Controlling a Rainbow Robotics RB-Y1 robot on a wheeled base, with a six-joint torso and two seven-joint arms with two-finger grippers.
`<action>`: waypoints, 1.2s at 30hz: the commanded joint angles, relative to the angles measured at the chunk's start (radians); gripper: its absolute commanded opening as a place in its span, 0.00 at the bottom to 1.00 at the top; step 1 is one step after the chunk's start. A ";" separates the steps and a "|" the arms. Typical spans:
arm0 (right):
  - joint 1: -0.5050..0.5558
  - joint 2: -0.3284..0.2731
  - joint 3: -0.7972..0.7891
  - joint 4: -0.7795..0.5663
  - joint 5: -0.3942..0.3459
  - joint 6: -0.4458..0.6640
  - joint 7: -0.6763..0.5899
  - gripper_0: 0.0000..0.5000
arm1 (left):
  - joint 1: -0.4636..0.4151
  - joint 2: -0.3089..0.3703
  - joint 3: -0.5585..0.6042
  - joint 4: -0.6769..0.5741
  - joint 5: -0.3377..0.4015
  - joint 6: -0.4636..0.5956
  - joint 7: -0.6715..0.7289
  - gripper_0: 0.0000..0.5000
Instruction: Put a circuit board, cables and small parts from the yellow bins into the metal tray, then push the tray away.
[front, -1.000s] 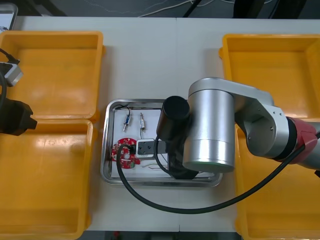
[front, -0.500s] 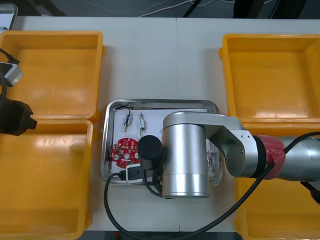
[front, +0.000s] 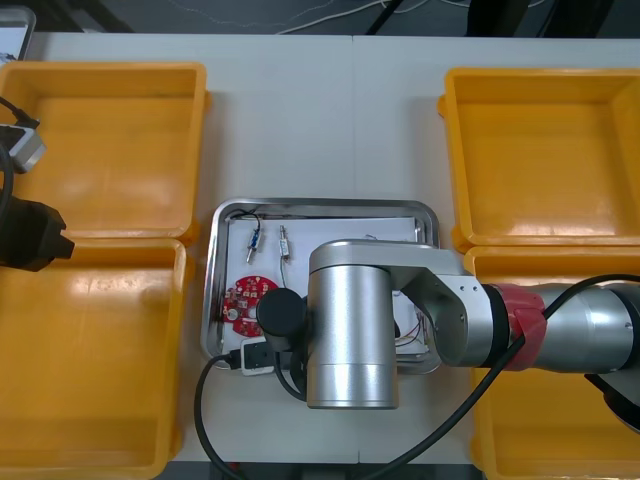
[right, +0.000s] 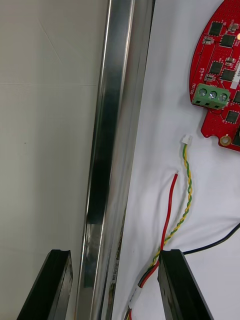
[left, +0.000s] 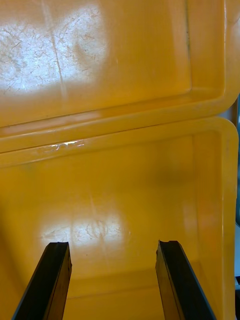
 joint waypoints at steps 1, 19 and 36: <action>0.047 0.024 0.019 -0.010 0.037 -0.012 -0.003 1.00 | 0.023 0.038 0.034 -0.028 -0.003 -0.009 -0.034 1.00; 0.145 0.026 0.019 -0.010 0.143 -0.031 -0.003 1.00 | 0.023 0.038 0.034 -0.028 -0.003 -0.009 -0.034 1.00; 0.157 0.035 0.027 -0.010 0.195 -0.029 0.002 0.00 | 0.023 0.038 0.034 -0.028 -0.003 -0.009 -0.034 1.00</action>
